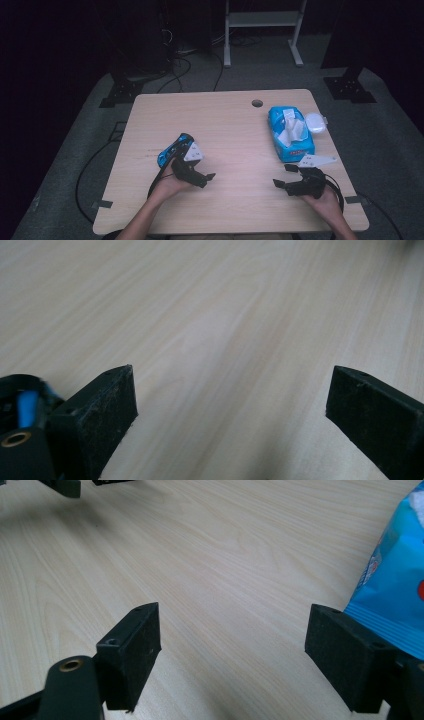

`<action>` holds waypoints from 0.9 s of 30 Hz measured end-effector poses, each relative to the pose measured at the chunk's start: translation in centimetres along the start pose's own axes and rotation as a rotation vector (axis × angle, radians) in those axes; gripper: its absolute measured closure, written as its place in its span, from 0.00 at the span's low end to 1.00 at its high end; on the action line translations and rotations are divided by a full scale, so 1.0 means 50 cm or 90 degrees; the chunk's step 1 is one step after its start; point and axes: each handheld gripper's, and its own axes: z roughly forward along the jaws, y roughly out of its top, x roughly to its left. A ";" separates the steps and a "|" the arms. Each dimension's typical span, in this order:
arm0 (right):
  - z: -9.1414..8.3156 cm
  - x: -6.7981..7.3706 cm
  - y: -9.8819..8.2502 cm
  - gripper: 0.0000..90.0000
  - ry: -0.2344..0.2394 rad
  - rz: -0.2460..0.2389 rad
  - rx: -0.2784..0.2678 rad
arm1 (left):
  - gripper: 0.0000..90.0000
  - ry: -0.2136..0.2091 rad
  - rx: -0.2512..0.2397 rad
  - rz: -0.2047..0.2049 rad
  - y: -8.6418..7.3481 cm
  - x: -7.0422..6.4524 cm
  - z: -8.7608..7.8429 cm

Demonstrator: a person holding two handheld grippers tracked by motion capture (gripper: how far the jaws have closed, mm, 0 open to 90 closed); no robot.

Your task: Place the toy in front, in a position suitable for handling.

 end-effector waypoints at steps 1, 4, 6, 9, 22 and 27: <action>0.000 0.000 0.000 0.24 0.000 0.000 0.000 | 0.06 0.000 0.000 0.000 0.000 0.000 0.000; -0.002 -0.003 0.001 0.23 -0.002 0.006 -0.003 | 0.06 0.012 -0.003 0.001 0.008 0.017 -0.014; -0.004 -0.007 0.001 0.23 -0.003 0.010 -0.007 | 0.06 0.024 -0.004 0.001 0.012 0.029 -0.023; -0.005 -0.008 0.001 0.23 -0.002 0.013 -0.008 | 0.06 0.033 -0.004 -0.011 0.015 0.048 -0.035; 0.002 -0.002 0.004 0.23 0.003 0.005 0.004 | 0.06 0.057 0.011 -0.028 0.014 0.107 -0.067; 0.002 -0.001 0.004 0.23 0.005 0.006 0.005 | 0.06 0.070 0.028 -0.049 0.003 0.140 -0.072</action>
